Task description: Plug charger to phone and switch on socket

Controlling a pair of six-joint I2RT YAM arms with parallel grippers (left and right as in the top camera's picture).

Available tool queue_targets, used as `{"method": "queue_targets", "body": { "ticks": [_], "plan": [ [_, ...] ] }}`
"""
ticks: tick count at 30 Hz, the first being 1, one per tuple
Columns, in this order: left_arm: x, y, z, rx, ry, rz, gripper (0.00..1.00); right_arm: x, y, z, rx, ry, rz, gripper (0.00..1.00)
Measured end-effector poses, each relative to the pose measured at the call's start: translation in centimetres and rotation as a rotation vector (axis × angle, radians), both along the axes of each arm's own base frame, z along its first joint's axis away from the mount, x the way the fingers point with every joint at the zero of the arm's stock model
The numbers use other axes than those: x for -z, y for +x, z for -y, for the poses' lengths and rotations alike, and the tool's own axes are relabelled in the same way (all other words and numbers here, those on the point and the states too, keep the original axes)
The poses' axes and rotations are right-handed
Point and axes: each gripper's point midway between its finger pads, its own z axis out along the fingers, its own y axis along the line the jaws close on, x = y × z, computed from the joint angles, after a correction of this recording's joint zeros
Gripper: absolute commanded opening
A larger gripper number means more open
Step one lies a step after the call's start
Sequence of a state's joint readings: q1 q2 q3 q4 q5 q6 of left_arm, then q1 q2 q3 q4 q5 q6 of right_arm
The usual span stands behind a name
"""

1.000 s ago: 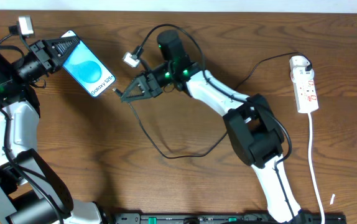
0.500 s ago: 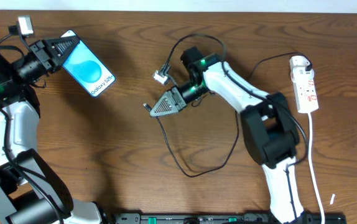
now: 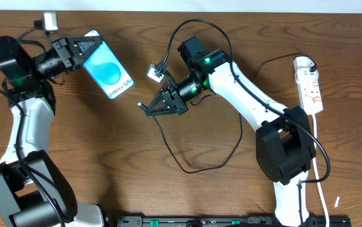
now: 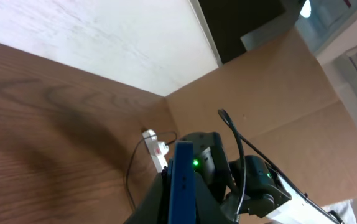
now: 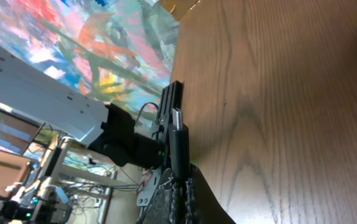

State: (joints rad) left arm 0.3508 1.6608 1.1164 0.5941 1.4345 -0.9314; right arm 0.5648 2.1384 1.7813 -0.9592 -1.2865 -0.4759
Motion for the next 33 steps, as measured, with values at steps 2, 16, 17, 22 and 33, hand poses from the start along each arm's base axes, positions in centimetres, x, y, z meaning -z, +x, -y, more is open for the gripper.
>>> {"method": "queue_targets", "body": {
  "ticks": [2, 16, 17, 22, 33],
  "plan": [
    [0.0, 0.0, 0.2, 0.003, 0.0, -0.001, 0.07, -0.1, 0.2, -0.2, 0.003, 0.007, 0.007, 0.01],
    [0.0, 0.2, 0.0, -0.014, 0.0, -0.002, 0.07, -1.6, 2.9, -2.1, 0.068, 0.055, 0.028, 0.01],
    [0.0, 0.3, -0.1, -0.021, 0.0, -0.002, 0.08, -1.6, 3.0, -2.1, 0.073, 0.053, 0.024, 0.01],
    [0.1, 0.8, -0.4, -0.054, 0.001, -0.003, 0.08, -1.6, 2.7, -2.6, 0.08, 0.031, -0.01, 0.01],
    [0.1, 1.4, -0.8, -0.098, -0.004, -0.014, 0.08, -1.6, 2.5, -2.9, 0.082, 0.018, -0.028, 0.01]
  ]
}}
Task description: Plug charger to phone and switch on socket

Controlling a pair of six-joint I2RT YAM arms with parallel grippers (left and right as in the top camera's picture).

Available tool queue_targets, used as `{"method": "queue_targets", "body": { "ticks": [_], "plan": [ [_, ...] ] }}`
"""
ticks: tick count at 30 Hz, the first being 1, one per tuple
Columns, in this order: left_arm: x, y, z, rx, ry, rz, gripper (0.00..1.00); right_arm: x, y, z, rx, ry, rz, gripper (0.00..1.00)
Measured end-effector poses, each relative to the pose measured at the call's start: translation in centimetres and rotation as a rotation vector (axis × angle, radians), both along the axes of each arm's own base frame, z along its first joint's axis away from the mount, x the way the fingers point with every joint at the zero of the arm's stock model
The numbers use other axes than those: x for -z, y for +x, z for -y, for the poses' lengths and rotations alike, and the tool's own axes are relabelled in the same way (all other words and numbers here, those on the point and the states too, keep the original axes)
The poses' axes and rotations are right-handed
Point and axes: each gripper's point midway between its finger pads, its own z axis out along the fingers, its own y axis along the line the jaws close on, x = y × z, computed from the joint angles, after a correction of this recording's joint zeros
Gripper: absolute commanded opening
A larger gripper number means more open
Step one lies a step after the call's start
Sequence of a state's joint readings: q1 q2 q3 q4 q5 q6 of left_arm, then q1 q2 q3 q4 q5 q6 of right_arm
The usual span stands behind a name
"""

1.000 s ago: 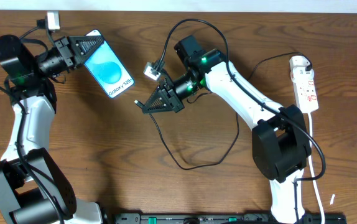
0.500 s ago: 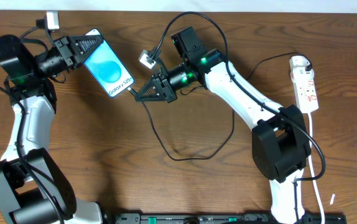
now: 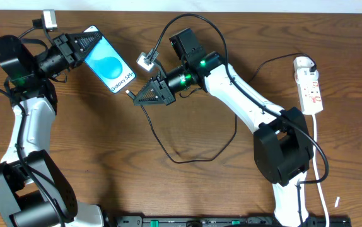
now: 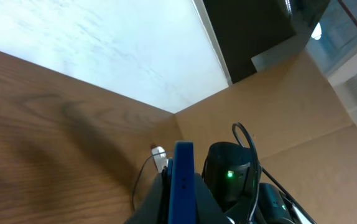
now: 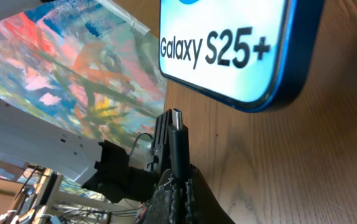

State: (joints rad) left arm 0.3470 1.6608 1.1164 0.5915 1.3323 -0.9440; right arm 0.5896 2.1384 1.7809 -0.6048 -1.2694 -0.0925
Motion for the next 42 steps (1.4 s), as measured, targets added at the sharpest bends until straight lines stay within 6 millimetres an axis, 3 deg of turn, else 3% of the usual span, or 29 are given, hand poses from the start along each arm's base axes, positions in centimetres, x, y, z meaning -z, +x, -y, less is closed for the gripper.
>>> {"method": "queue_targets", "body": {
  "ticks": [42],
  "plan": [
    [-0.03, -0.7, 0.51, 0.05, -0.003, -0.001, 0.07, -0.15, 0.72, 0.21, 0.02, 0.002, -0.001, 0.01]
  ]
}}
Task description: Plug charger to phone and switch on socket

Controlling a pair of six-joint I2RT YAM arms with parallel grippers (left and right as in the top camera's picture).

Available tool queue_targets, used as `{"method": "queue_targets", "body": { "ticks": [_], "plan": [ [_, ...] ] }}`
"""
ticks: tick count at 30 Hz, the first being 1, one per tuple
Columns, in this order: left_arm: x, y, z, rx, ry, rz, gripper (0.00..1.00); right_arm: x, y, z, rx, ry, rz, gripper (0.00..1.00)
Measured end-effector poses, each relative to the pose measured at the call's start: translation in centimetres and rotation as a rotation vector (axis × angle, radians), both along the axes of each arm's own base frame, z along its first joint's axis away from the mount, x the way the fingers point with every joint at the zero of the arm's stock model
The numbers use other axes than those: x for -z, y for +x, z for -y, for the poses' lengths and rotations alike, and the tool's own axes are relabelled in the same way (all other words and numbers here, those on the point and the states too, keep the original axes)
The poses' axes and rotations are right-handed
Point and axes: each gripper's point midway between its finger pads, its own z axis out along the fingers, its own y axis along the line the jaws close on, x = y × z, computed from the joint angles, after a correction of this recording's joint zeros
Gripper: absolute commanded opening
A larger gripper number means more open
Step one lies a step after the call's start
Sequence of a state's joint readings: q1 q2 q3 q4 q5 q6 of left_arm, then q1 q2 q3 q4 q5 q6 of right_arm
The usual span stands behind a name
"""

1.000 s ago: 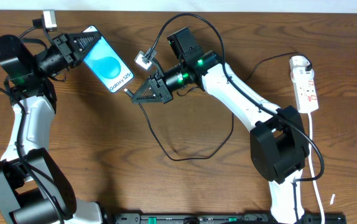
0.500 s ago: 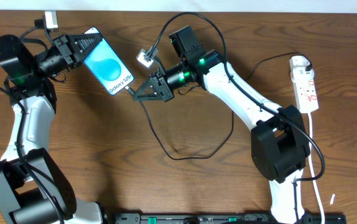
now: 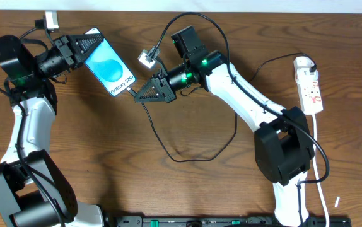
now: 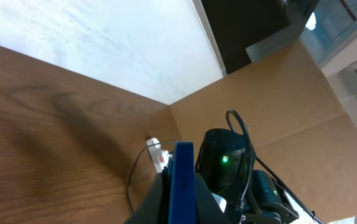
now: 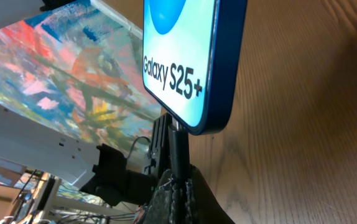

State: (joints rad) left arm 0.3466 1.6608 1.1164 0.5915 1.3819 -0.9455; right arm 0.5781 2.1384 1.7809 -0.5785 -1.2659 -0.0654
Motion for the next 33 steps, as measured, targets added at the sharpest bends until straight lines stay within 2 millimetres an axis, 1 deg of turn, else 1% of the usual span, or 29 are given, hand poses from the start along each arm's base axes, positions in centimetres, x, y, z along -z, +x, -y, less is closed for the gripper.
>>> {"method": "queue_targets", "body": {
  "ticks": [33],
  "plan": [
    [0.0, 0.02, -0.03, -0.002, 0.0, 0.0, 0.08, -0.06, 0.11, -0.06, 0.004, 0.0, -0.003, 0.01]
  ]
}}
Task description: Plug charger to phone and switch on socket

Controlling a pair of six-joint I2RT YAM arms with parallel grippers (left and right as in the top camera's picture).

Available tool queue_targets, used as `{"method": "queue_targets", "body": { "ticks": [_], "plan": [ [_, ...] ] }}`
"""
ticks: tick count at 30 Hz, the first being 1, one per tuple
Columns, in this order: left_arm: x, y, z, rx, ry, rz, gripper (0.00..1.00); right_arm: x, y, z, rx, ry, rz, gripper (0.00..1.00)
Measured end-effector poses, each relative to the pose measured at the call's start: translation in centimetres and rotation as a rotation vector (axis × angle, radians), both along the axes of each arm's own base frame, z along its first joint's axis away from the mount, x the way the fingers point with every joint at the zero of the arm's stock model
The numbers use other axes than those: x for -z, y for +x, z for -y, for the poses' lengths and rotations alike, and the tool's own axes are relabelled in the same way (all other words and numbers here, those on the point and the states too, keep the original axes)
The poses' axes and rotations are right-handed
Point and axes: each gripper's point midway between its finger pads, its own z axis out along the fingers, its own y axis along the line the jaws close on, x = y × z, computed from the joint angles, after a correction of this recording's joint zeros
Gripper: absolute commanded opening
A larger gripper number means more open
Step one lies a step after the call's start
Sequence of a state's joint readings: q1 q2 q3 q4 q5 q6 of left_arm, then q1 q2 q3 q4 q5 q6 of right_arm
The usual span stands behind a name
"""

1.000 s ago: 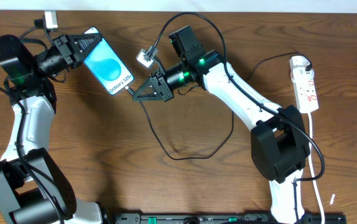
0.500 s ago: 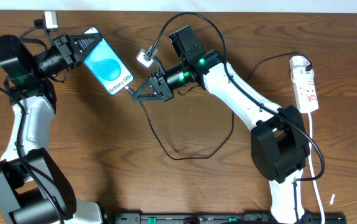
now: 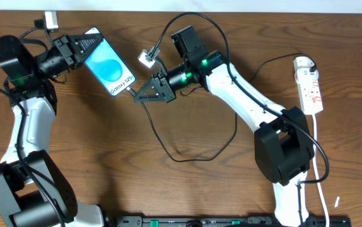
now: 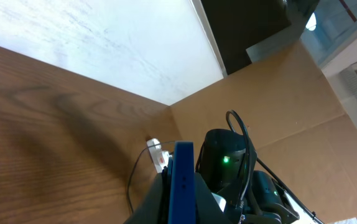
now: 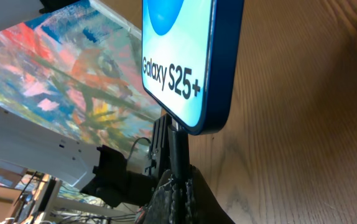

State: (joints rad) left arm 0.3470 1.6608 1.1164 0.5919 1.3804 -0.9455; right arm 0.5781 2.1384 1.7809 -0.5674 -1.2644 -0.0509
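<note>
A blue phone [image 3: 109, 67] with a lit screen reading Galaxy S25+ is held above the table, my left gripper [image 3: 80, 46] shut on its upper end. In the left wrist view the phone [image 4: 183, 177] shows edge-on between the jaws. My right gripper [image 3: 144, 96] is shut on the black charger plug [image 5: 178, 149], whose tip sits against the bottom edge of the phone [image 5: 191, 68]. The black cable [image 3: 193, 151] loops across the table. The white socket strip [image 3: 309, 83] lies at the far right.
A small white adapter [image 3: 145, 60] hangs on the cable beside the right arm. A white box [image 3: 50, 22] sits at the back left. A white lead [image 3: 320, 164] runs from the socket strip toward the front edge.
First my right gripper held the plug well right of and below the phone. Then it was just below the phone's bottom corner. After that the plug's tip was at the phone's bottom edge, where it still is.
</note>
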Motion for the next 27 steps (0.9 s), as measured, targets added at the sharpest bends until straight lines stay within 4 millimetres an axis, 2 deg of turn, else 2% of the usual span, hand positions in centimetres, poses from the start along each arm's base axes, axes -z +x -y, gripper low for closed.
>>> {"method": "queue_targets", "body": {
  "ticks": [12, 27],
  "plan": [
    [0.0, -0.02, 0.03, 0.002, 0.0, 0.0, 0.07, -0.03, -0.81, -0.69, -0.02, 0.002, 0.004, 0.01],
    [0.0, -0.02, 0.03, 0.002, 0.0, 0.0, 0.07, -0.02, -0.74, -0.76, -0.019, 0.003, 0.011, 0.01]
  ]
}}
